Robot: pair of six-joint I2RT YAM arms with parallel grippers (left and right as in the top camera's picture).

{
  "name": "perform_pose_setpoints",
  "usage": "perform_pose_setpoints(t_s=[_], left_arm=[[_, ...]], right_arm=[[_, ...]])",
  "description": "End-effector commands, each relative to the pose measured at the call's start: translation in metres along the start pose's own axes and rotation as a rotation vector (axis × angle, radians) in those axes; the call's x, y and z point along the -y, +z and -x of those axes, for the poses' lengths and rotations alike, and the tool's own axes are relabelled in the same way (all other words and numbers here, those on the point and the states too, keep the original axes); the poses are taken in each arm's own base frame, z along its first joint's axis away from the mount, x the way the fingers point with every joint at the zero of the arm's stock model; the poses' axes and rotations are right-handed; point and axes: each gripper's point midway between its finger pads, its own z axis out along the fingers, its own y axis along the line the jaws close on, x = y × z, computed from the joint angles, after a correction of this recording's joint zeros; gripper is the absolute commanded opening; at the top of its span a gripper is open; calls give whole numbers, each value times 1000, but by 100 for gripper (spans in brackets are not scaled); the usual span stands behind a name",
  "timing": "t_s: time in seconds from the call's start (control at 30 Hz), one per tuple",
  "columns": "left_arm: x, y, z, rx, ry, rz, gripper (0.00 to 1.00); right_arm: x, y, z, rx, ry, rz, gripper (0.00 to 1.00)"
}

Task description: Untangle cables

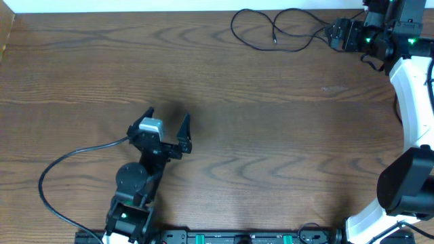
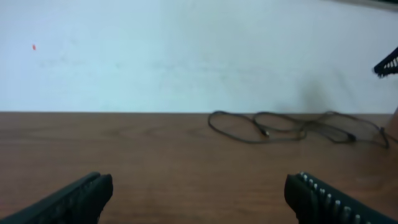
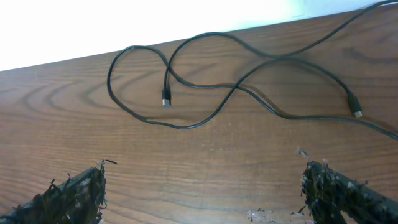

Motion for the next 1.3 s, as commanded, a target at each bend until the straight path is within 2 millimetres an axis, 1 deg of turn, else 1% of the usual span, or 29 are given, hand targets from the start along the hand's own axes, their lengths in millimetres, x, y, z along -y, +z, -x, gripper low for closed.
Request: perform_pose_setpoints(t_s=[0.0,0.1,0.2,0.3,0.37,0.47,0.53,0.63,0.73,0.83,1.0,1.27], left_arm=[[-4,-8,-7,28,-9,7,93],[-10,-14,-12,53,-10,19,93],[-16,-20,-11,91,-12,34,93],[-14,-24,-17,101,-9,4,93],[-16,-26,-20,100,-11,7,93],[-19,-29,-14,121,-8,13,93],[-16,-30,-14,122,-5,-9,93],[-15,-31,-20,94,-6,-22,93],[-18,-31,-30,57,-8,-6,93],[-22,-33,-34,39,-11,10,93],[-28,-37,-58,-57,-21,36,93],[-31,-46,-79,-134,-21,54,93]], right_arm=[[-1,0,1,2,-16,-3,99],[-1,0,0,1,-16,-3,99],[-1,0,0,1,-16,-3,99],[-1,0,0,1,-16,-3,99],[-1,0,0,1,-16,-3,99],[-1,0,0,1,-16,-3,99],[-1,0,1,2,-16,-3,99],[-1,0,1,2,-16,-3,99],[-1,0,0,1,-16,-3,99],[-1,0,0,1,-16,-3,99],[0,0,1,2,-16,-3,99],[-1,0,0,1,-16,-3,99]])
